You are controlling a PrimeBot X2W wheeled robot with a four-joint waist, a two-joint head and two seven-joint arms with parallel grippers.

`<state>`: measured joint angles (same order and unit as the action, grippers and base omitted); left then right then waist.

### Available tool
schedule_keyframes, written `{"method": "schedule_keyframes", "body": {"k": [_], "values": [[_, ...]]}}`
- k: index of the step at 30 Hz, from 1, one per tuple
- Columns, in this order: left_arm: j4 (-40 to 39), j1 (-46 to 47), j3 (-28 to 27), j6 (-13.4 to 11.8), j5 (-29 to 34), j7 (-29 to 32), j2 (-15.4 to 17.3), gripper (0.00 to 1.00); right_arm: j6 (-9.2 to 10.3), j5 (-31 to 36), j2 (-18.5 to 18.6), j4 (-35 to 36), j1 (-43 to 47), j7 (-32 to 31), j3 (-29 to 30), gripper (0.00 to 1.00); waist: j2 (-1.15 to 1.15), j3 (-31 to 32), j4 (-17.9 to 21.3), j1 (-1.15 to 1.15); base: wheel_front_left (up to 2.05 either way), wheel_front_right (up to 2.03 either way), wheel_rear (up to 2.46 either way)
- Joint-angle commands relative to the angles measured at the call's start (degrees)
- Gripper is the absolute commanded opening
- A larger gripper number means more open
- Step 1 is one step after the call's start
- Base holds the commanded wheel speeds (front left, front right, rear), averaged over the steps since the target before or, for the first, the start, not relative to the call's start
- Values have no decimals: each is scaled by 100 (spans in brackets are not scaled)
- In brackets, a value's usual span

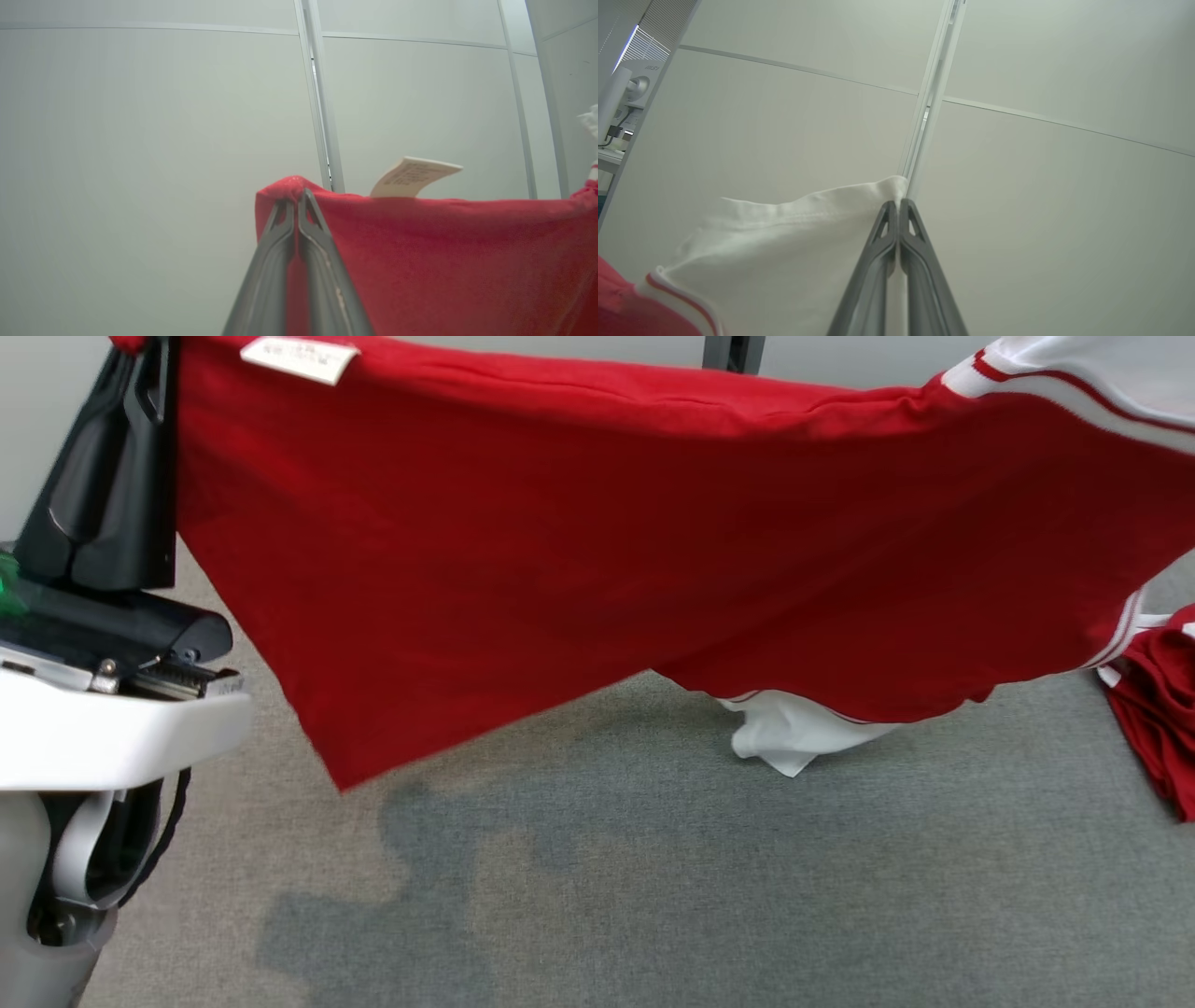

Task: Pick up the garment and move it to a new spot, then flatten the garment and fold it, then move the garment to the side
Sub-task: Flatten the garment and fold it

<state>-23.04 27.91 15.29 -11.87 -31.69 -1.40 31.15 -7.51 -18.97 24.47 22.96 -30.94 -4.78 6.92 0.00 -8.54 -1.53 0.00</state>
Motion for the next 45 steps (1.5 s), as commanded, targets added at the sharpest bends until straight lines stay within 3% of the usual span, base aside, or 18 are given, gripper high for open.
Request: {"method": "schedule_keyframes", "body": {"k": [1, 10, 17, 20, 27, 35, 40, 45], "values": [[-30, 104, -22, -43, 46, 41, 25, 0, 4, -30, 48, 27, -72, -64, 9, 0, 0, 57, 57, 0, 0, 0, 0], [-64, 345, 152, -81, 101, 297, -5, 0, 4, -247, 116, -199, -325, -333, -357, 0, 0, 33, 233, 0, 0, 0, 0], [430, 842, 282, 166, -96, 224, -227, 0, 4, -510, 291, -859, -1042, -255, -803, 0, 0, -292, 232, 0, 0, 0, 0], [1179, 1576, 346, 449, -192, 38, -465, 0, 4, -717, 440, -1575, -1943, -88, -1187, 0, 0, -591, 167, 0, 0, 0, 0], [2737, 2967, 421, 836, -167, -402, -936, 0, 4, -990, 541, -2981, -3702, 283, -1821, 0, 0, -1048, 45, 0, 0, 0, 0], [4821, 4670, 206, 1158, -265, -1133, -1460, 0, 4, -1463, -145, -5062, -5846, 1136, -2145, 0, 0, -1430, 56, 0, 0, 0, 0], [5917, 5105, 83, 1411, -425, -1266, -1639, 0, 4, -1608, -490, -6096, -6325, 1342, -2571, 0, 0, -1538, 170, 0, 0, 0, 0], [6837, 5042, 48, 1637, -584, -1314, -1771, 0, 4, -1950, -610, -6687, -6160, 1423, -3052, 0, 0, -1638, 214, 0, 0, 0, 0]]}}
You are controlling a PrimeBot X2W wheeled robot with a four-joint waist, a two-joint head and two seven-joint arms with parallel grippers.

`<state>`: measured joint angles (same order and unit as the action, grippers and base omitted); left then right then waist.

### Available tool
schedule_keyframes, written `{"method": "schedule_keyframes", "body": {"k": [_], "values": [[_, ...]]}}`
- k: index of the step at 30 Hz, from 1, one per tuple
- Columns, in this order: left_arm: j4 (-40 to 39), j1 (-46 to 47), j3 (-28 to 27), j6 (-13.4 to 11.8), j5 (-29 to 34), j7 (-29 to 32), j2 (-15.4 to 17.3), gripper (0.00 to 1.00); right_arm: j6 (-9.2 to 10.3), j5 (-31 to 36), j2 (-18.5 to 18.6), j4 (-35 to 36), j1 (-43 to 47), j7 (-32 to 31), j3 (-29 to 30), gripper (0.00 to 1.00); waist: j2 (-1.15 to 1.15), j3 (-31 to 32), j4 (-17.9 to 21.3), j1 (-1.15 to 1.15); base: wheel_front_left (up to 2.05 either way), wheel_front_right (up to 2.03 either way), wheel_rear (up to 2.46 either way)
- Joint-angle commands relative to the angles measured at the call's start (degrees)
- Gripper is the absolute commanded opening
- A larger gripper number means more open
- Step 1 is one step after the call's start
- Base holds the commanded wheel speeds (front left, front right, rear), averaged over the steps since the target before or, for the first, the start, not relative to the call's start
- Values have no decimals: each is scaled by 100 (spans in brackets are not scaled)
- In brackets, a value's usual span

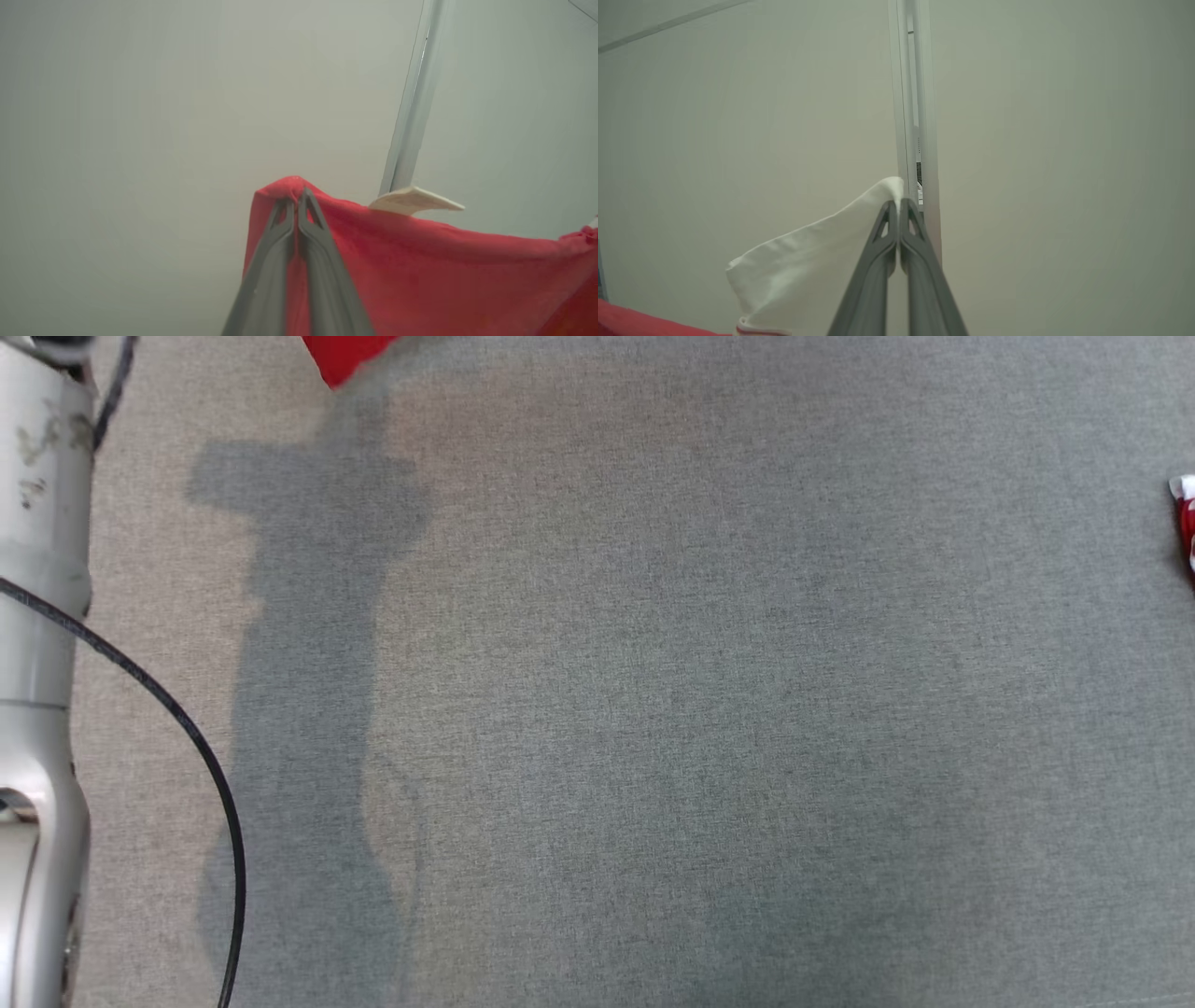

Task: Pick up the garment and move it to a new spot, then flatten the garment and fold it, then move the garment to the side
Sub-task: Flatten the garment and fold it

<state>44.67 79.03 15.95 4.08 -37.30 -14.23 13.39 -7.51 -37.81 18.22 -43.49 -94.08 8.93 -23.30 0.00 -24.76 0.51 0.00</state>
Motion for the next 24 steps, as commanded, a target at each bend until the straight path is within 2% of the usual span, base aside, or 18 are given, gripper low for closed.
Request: {"method": "schedule_keyframes", "body": {"k": [1, 4, 7, 13, 18, 24], "values": [[203, -122, -38, 76, -80, -44, -22, 0, 4, -115, 23, -94, 220, 35, -167, 0, 0, -50, 21, 0, 0, 0, 0], [686, -530, -57, 213, -206, -68, -145, 0, 4, -611, 57, -134, 834, 65, -548, 0, 0, -110, 16, 0, 0, 0, 0], [816, -982, -111, 287, -267, -83, -266, 0, 4, -1021, 140, 56, 1561, 104, -830, 0, 0, -121, -15, 0, 0, 0, 0], [251, -2352, -494, 340, -170, -86, -429, 0, 4, -1847, 360, 833, 3545, 360, -1172, 0, 0, -4, -61, 0, 0, 0, 0], [-368, -3439, -765, 341, 30, -86, -486, 0, 4, -2150, 484, 1415, 4846, 562, -1138, 0, 0, 136, -52, 0, 0, 0, 0], [-1243, -5031, -1127, 347, 137, -87, -522, 0, 4, -2260, 507, 2244, 6503, 634, -635, 0, 0, 458, 33, 0, 0, 0, 0]]}}
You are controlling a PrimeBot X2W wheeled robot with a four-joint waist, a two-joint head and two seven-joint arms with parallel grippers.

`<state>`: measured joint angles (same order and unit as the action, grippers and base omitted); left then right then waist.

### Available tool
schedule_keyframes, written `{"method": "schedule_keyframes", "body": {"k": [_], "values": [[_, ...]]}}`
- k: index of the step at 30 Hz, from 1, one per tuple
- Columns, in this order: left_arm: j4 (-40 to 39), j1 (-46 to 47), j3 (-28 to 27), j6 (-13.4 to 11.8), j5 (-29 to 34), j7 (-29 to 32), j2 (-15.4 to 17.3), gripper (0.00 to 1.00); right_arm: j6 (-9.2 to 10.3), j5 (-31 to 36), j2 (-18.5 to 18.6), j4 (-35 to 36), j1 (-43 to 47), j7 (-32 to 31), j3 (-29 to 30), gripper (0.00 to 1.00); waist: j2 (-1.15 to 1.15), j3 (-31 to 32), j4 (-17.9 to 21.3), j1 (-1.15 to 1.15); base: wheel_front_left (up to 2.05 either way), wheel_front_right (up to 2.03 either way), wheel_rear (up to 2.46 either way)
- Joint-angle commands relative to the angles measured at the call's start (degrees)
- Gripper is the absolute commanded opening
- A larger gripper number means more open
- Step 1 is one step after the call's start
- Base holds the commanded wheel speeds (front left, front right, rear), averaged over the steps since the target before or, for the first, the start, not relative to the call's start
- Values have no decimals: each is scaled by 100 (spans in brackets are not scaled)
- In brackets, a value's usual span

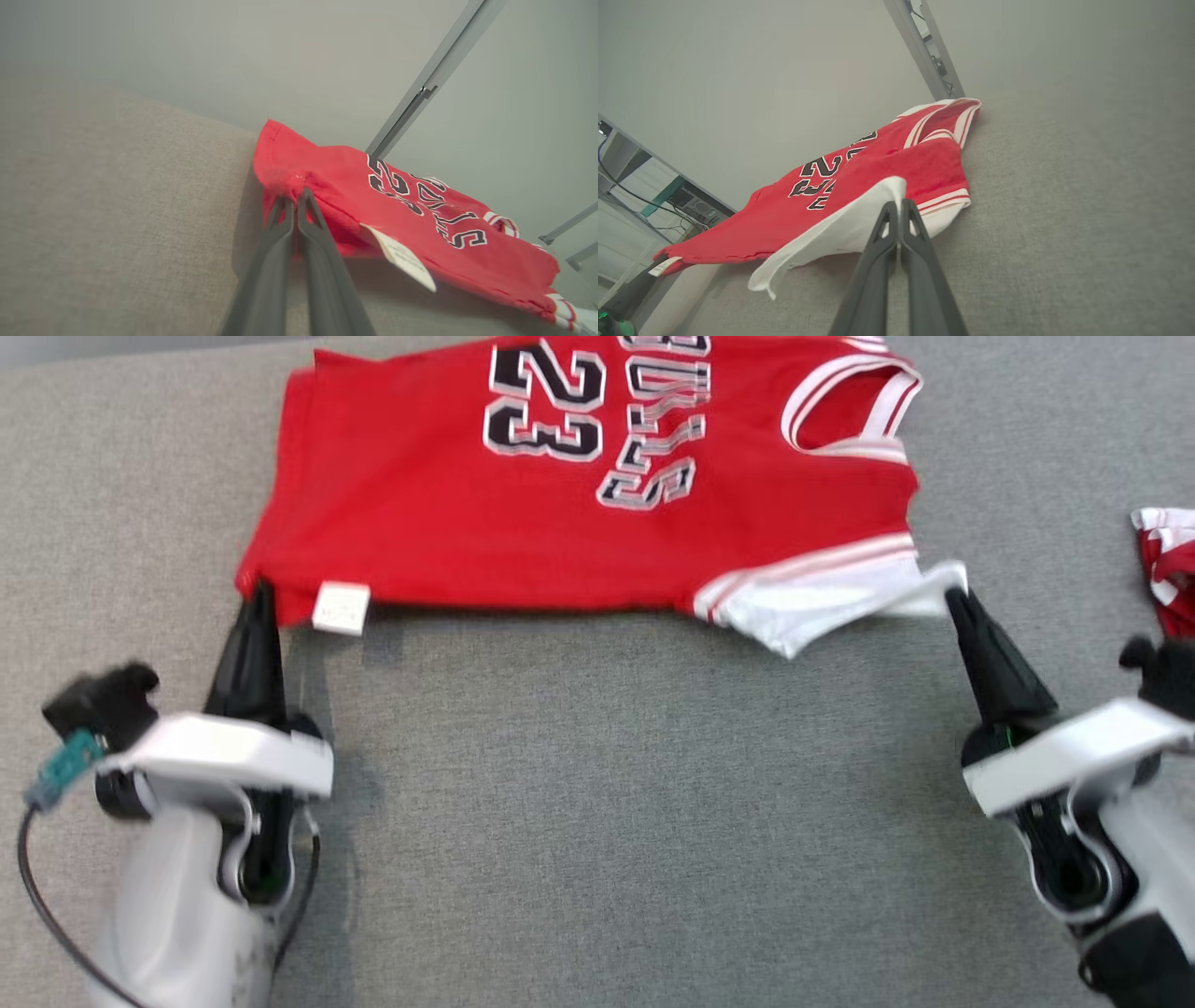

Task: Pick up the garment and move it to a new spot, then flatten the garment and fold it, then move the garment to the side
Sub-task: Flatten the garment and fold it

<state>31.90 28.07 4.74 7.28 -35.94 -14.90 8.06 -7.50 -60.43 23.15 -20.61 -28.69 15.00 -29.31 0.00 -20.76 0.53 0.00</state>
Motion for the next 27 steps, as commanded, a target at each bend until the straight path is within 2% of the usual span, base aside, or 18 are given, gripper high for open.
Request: {"method": "schedule_keyframes", "body": {"k": [1, 6, 10, 14, 20, 27], "values": [[-75, -160, -9, 27, 25, -20, 21, 0, 2, 17, 26, 65, 198, 29, 96, 0, 0, 124, 35, 0, 0, 0, 0], [-743, -1247, 98, -71, 40, 243, 175, 0, 2, 61, 80, 771, 1367, -27, 514, 0, 0, 466, 55, 0, 0, 0, 0], [-1661, -2081, 138, -327, 20, 790, 353, 0, 2, 146, 138, 1401, 2220, -340, 949, 0, 0, 714, 33, 0, 0, 0, 0], [-2774, -2896, 181, -664, 33, 1387, 525, 0, 2, 321, 39, 2143, 3073, -886, 1459, 0, 0, 940, 0, 0, 0, 0, 0], [-4144, -3943, 162, -1200, 105, 2140, 759, 0, 2, 784, -423, 3306, 4199, -1975, 2345, 0, 0, 1211, 0, 0, 0, 0, 0], [-5089, -4590, 52, -1619, 181, 2634, 970, 0, 2, 1395, -1352, 4554, 5069, -3358, 3310, 0, 0, 1322, -10, 0, 0, 0, 0]]}}
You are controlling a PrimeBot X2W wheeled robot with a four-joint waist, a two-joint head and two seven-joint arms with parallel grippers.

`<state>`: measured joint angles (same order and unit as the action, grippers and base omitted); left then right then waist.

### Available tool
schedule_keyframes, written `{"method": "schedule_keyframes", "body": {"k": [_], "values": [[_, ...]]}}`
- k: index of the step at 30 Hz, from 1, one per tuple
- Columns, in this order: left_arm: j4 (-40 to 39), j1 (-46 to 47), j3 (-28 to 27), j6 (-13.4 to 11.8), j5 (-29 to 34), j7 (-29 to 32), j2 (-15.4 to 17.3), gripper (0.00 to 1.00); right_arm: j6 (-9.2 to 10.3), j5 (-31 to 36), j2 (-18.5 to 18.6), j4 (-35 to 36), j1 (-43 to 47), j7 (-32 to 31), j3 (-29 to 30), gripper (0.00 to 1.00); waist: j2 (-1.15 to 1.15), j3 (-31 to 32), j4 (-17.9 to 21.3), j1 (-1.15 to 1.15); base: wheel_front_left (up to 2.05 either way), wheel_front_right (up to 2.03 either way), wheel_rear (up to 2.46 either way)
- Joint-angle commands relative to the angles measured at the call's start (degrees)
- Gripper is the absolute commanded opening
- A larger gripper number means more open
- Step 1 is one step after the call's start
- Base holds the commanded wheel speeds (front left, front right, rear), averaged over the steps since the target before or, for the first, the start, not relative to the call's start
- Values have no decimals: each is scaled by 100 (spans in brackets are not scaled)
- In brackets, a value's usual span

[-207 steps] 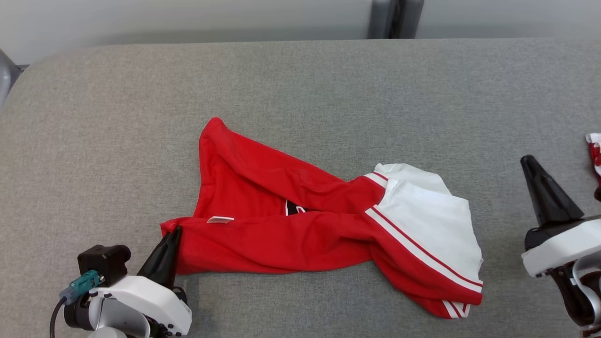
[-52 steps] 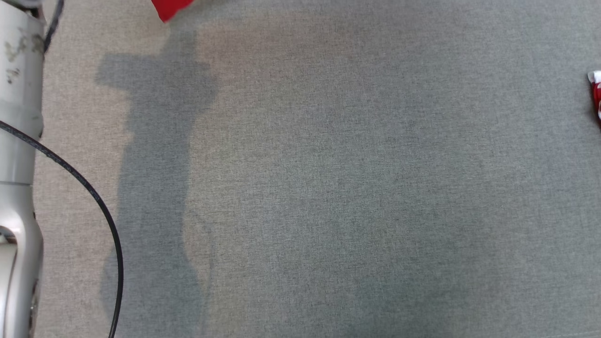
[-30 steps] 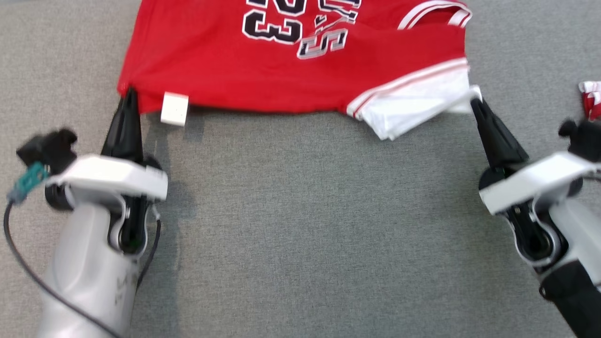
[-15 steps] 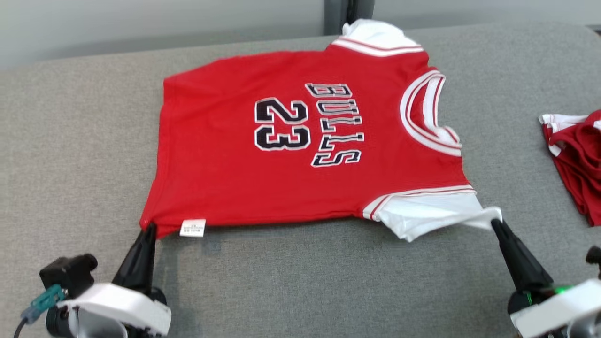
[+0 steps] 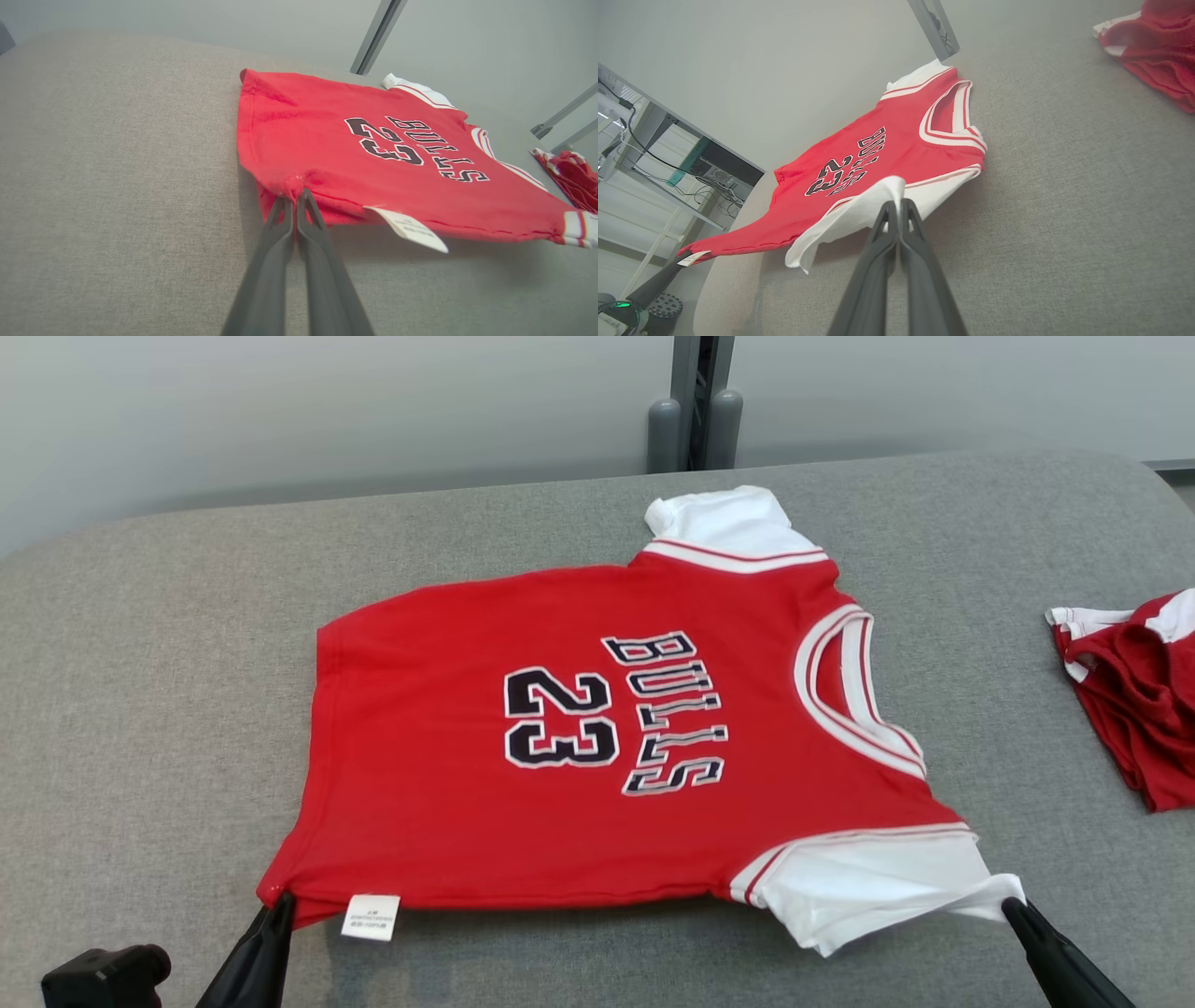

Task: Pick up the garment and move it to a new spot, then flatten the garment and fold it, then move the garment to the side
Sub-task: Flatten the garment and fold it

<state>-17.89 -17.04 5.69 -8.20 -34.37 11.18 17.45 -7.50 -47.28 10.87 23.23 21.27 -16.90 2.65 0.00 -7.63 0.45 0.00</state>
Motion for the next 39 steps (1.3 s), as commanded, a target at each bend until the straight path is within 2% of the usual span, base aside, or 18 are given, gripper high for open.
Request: {"method": "schedule_keyframes", "body": {"k": [1, 7, 16, 23, 30, 39], "values": [[-198, -123, -74, -112, 37, 71, 64, 0, 2, 157, -250, 313, 146, -334, 219, 0, 0, 8, 1, 0, 0, 0, 0], [-527, -290, -61, -225, 24, 334, 157, 0, 2, 438, -652, 847, 174, -965, 596, 0, 0, -62, -10, 0, 0, 0, 0], [-521, 21, 54, -112, -70, 465, 183, 0, 2, 542, -713, 766, -580, -1245, 672, 0, 0, -290, -51, 0, 0, 0, 0], [-323, 542, 17, 56, -323, 520, 171, 0, 2, 541, -125, 96, -2095, -1255, 408, 0, 0, -853, -4, 0, 0, 0, 0], [194, 1211, -20, 269, -549, 393, 76, 0, 2, 402, 392, -1097, -3428, -885, -188, 0, 0, -1520, -41, 0, 0, 0, 0], [993, 1788, 63, 506, -645, 214, -12, 0, 2, 257, 824, -2434, -4296, -130, -1079, 0, 0, -1838, -112, 0, 0, 0, 0]]}}
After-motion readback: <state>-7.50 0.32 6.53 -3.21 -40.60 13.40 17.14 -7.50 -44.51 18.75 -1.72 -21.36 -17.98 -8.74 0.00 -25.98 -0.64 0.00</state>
